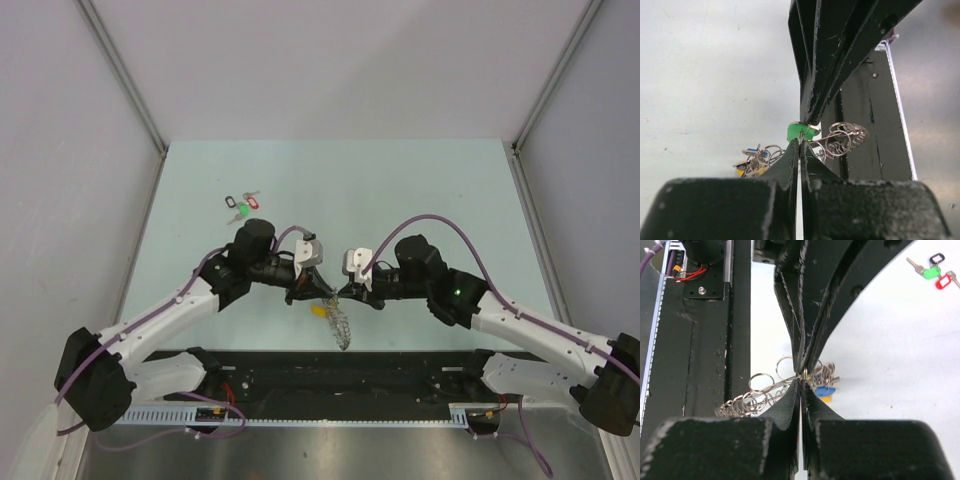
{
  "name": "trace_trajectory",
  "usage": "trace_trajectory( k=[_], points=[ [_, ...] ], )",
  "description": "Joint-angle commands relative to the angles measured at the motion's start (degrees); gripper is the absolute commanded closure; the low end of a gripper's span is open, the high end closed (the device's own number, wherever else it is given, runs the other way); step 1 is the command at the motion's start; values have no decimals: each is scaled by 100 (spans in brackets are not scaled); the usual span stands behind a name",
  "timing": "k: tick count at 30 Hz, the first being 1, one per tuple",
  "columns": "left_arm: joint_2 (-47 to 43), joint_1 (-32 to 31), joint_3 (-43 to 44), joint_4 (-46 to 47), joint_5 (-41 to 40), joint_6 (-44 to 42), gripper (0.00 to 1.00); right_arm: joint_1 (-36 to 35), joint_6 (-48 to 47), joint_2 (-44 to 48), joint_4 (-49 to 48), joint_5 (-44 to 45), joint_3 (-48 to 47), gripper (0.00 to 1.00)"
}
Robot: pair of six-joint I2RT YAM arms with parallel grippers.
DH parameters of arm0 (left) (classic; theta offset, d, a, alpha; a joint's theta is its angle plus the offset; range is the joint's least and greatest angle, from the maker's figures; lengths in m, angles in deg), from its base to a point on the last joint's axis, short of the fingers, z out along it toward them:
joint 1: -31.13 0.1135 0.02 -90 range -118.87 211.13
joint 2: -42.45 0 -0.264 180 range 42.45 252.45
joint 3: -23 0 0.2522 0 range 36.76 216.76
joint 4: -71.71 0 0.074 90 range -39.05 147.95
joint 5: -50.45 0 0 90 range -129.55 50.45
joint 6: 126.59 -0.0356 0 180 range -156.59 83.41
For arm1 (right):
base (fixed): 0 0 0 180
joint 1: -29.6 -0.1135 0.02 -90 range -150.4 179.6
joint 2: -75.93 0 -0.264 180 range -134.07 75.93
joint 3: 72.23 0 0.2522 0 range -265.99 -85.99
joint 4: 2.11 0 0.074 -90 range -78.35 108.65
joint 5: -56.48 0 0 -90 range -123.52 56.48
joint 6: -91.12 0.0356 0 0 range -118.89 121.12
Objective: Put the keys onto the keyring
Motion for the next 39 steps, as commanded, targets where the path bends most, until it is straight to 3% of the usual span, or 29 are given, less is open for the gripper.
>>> trace_trajectory(
  k=[1,13,19,20,21,24,30,33,36,39],
  points=[
    [-371,148,-184,614,-366,789,100,31,224,76,35,164,72,100],
    [-1039,289,-659,2151,-745,1827,100,-4,443,-302,-553,-56,160,100],
    [-1145,324,-738,2171,-903,1749,99,4,689,-311,-932,154,221,100],
    [-1162,332,-729,2101,-981,1713,94,4,785,-302,-1106,233,230,100],
    [-1189,341,-712,2048,-1078,1704,73,13,821,-276,-1142,400,230,100],
    [-1451,368,-703,1907,-1473,1686,51,92,971,-206,-1160,664,186,100],
    [-2355,464,-720,1433,-3238,1924,19,294,1234,-205,-1011,972,2,100],
    [-2743,491,-764,977,-4205,2213,7,470,1305,-275,-835,1183,-130,100],
    [-3183,499,-852,528,-4978,2477,0,882,1419,-574,-835,1306,-454,100],
    [-3491,508,-949,185,-5296,2522,0,1321,1411,-1065,-826,1631,-814,100]
  ],
)
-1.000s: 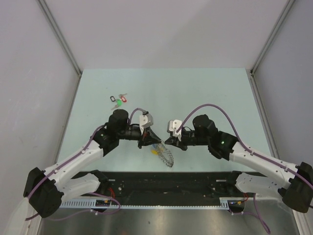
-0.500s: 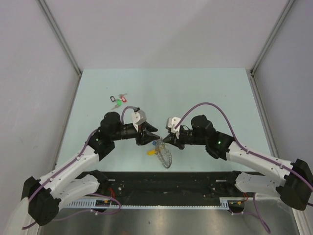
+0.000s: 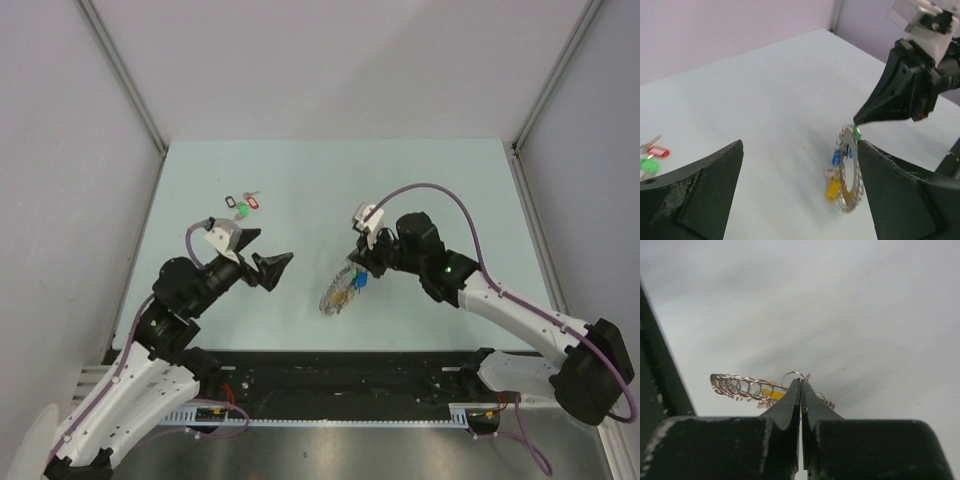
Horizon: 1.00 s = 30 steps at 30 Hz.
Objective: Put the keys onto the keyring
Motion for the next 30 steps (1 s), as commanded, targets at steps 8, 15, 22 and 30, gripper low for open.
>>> trace_trajectory(
  k=[8,15,22,30],
  points=[
    [-604,163,-35,-1094,-2039,244,0,1335,339,-1533,-863,1425,-1662,100],
    [-954,304,-96,-1262,-2399,200,0,1977,1015,-2236,-471,1427,-1627,100],
    [-1333,550,-167,-1174,-2496,209,0,2180,1982,-2212,-284,1506,-653,88],
    [-2088,673,-404,-929,-3671,217,0,2487,2511,-1272,22,1891,-72,45]
  ],
)
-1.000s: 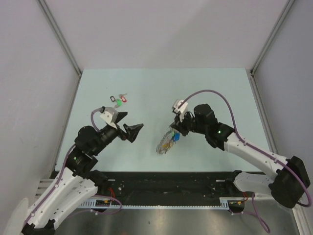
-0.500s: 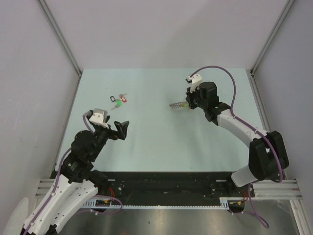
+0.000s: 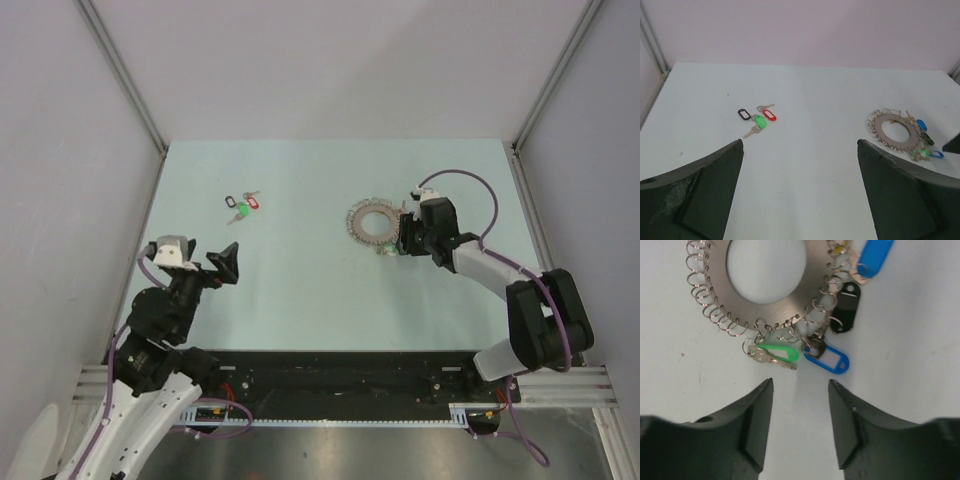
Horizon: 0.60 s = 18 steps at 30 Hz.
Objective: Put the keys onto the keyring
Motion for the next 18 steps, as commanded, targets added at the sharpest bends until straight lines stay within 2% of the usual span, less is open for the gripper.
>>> trace_trajectory(
  k=[1,5,7,11,15,16,18],
  points=[
    [-515,83,-181,331,-1044,106,0,112,398,934,145,574,-6,41],
    [-1069,83,-348,402,-1370,132,0,261,512,1813,611,856,143,26],
    [-1376,83,-357,384,-1371,193,0,331,547,2454,927,1119,187,20],
    [-1868,83,-436,296,-1283,220,0,367,495,3684,1499,1638,205,2],
    [-2335,92,-393,235,-1282,343,0,375,486,5126,1991,2122,205,0],
    [-2231,92,-305,113,-1265,369,0,384,442,5659,2061,2236,205,0],
    [-2186,92,-182,-47,-1213,387,0,367,398,6119,2229,2333,205,0]
  ],
)
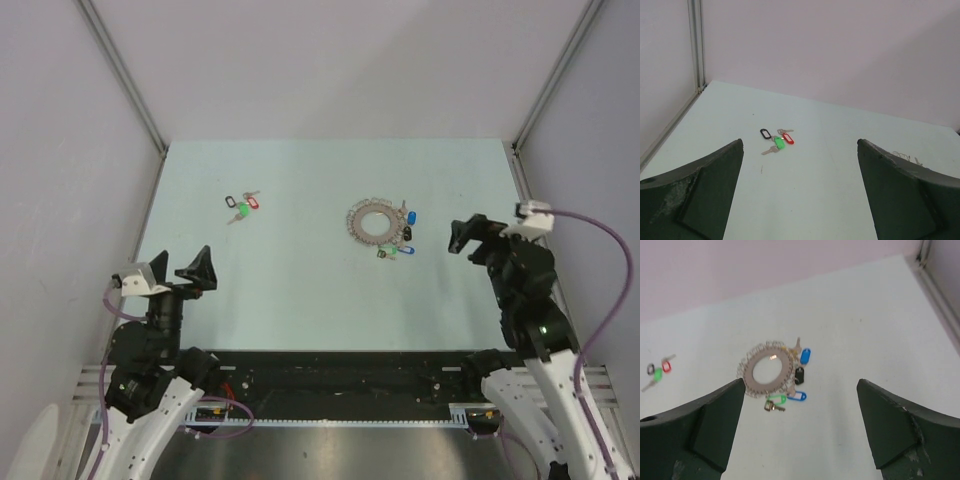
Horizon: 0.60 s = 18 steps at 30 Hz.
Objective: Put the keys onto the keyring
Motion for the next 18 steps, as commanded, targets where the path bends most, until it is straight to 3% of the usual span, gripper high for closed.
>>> trace_trajectory(
  k=[1,8,18],
  points=[
    [-717,61,177,-101,-144,326,0,28,-109,1187,620,696,6,0],
    [-788,53,440,-294,-223,501,0,10,-443,2804,1156,1101,24,0],
    [-814,53,370,-207,50,370,0,19,-435,3202,1447,1153,208,0]
  ],
)
